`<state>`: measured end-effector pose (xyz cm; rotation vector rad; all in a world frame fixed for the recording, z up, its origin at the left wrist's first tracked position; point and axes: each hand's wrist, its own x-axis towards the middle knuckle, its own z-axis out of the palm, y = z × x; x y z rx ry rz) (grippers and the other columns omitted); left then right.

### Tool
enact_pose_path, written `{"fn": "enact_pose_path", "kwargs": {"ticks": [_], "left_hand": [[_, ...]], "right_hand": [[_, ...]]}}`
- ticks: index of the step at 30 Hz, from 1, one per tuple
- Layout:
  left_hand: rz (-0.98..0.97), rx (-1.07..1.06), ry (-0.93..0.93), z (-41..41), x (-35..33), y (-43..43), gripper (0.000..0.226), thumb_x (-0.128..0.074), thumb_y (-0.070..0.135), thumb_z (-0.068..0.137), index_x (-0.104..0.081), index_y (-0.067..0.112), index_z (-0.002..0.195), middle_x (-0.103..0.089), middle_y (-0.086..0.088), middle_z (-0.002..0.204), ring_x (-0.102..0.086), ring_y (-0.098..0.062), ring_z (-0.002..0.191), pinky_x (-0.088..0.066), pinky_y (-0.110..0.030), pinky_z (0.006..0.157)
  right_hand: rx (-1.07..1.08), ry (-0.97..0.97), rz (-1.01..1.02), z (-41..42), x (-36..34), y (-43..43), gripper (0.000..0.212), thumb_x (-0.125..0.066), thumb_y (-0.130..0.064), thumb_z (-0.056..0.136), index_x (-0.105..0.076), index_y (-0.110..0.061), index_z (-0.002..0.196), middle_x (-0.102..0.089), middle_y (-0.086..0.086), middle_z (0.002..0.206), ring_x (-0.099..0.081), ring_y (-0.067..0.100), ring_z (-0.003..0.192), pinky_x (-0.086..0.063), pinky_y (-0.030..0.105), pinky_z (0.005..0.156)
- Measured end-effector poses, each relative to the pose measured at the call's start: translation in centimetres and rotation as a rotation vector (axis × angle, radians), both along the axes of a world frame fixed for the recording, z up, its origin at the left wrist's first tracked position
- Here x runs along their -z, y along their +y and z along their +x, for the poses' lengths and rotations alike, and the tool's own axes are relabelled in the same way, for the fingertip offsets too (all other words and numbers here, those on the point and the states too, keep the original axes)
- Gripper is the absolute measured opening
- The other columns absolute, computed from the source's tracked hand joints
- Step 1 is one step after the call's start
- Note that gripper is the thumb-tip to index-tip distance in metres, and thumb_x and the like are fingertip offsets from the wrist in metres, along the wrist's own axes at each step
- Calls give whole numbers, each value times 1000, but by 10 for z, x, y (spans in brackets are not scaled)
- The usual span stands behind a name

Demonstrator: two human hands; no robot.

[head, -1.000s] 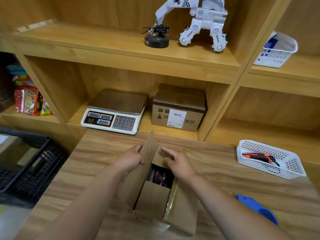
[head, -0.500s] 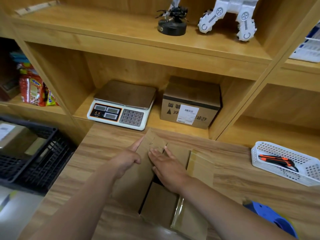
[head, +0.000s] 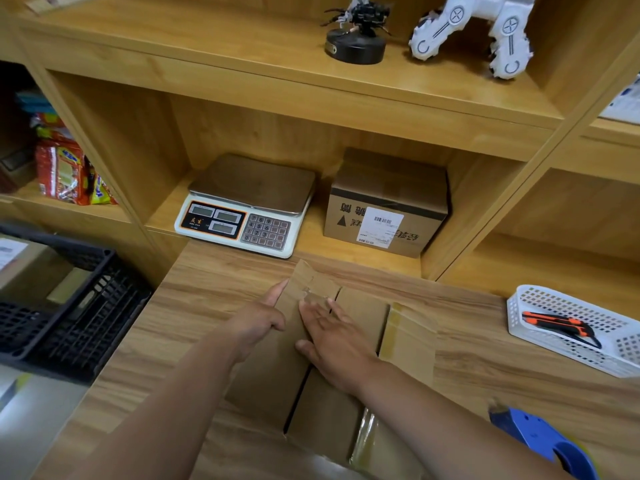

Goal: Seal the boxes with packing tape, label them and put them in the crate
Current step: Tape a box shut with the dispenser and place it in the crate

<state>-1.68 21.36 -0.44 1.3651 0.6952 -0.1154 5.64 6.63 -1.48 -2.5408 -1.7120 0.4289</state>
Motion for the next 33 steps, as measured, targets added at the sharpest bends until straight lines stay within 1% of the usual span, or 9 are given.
{"fn": "enact_pose_path", "kwargs": {"ticks": [2, 5, 9, 11, 15, 21, 26, 30, 33], "left_hand": [[-33, -8, 18, 1, 1, 3, 71, -40, -16, 75, -49, 41, 118, -68, 0, 92, -60, -22, 86, -47, -30, 72], [-48, 49, 22, 8, 0, 9, 51, -50, -10, 79, -61, 28, 112, -72, -8, 90, -64, -24, 77, -49, -32, 68], [73, 86, 14, 23, -5, 12, 20, -62, 7, 86, -67, 14, 104, -73, -10, 93, -67, -22, 78, -51, -31, 73], [114, 58, 13, 29, -5, 12, 13, -62, 9, 86, -70, 11, 96, -72, -11, 88, -65, -21, 72, -50, -30, 68], [165, 2, 21, 35, -2, 10, 13, -61, 7, 84, -69, 1, 92, -69, -17, 85, -59, -22, 72, -46, -33, 70], [214, -55, 20, 42, 2, 8, 11, -62, 2, 83, -69, -3, 89, -66, -12, 77, -57, -20, 68, -46, -30, 67], [225, -64, 18, 43, 6, 8, 8, -64, 4, 83, -72, 5, 83, -67, -4, 68, -58, -13, 59, -47, -21, 58], [265, -86, 23, 46, 1, 7, 23, -67, 9, 81, -64, 16, 59, -58, 8, 50, -50, -3, 44, -39, -15, 46], [271, -94, 42, 49, -2, 10, 10, -69, 16, 78, -70, 8, 74, -64, 0, 63, -56, -10, 56, -43, -20, 56]], "right_hand": [[3, 21, 108, 4, 1, -5, 78, -4, -58, 92, -23, -7, 149, -27, 9, 154, -22, 16, 143, 7, 29, 115], [51, -57, 232, 13, 2, -10, 55, -27, -39, 95, -50, -8, 134, -50, 9, 139, -47, 19, 130, -16, 42, 112], [84, 32, 144, 16, 0, -9, 82, 7, -61, 86, -4, -12, 151, -1, 1, 159, 11, 5, 141, 15, 26, 114], [79, 32, 83, 17, 1, -6, 87, 13, -61, 77, 6, -15, 150, 8, -1, 158, 20, 4, 140, 18, 28, 114], [65, 30, 4, 17, 6, -6, 75, -3, -60, 88, 16, -17, 147, 17, -1, 156, 25, 7, 140, 21, 37, 113], [19, -11, -3, 19, 4, -3, 81, 9, -62, 78, 17, -16, 144, 21, -4, 151, 31, 11, 138, 23, 42, 110], [1, -51, -25, 26, 5, -2, 76, 3, -59, 87, 11, -15, 149, 20, -6, 150, 31, 10, 137, 25, 40, 109], [0, -50, -28, 23, 8, -4, 73, 1, -56, 84, 20, -17, 143, 21, -3, 154, 34, 12, 136, 25, 42, 109], [10, -66, -4, 19, 8, -3, 79, 2, -57, 79, 18, -12, 142, 19, 1, 153, 33, 18, 136, 25, 43, 108]]}}
